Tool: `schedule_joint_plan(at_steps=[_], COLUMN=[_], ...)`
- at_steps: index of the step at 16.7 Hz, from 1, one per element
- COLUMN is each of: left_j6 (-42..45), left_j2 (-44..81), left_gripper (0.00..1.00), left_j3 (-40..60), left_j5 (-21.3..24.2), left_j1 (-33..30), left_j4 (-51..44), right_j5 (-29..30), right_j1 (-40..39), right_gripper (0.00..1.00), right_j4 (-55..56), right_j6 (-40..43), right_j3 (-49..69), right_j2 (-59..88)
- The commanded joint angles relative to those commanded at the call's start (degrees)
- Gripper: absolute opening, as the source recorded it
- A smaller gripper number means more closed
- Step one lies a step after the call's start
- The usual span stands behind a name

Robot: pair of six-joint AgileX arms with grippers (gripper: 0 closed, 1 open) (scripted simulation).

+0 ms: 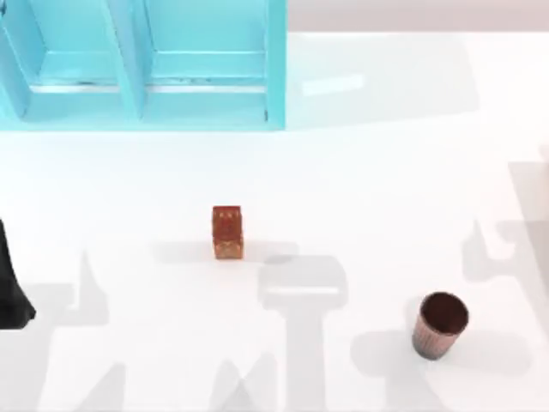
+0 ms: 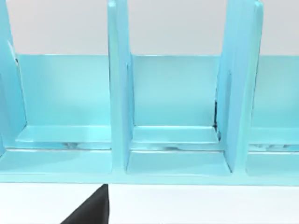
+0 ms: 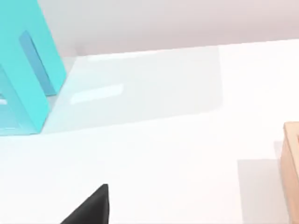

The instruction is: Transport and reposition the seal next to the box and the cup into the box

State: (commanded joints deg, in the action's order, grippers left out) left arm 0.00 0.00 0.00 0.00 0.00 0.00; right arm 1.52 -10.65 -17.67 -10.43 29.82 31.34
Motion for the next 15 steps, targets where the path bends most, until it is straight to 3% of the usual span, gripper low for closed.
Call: schedule_joint_plan(at_steps=[15], left_j6=[0.00], left_j2=[0.00], left_gripper=[1.00], left_j3=[0.00], left_j5=[0.00], left_j1=[0.00], left_j4=[0.00], right_j5=[5.57], right_j1=[-27.98], right_gripper=[1.00], right_j4=[-46.38], right_j6=[-28.42], right_j3=[80.72], right_j2=[84.93])
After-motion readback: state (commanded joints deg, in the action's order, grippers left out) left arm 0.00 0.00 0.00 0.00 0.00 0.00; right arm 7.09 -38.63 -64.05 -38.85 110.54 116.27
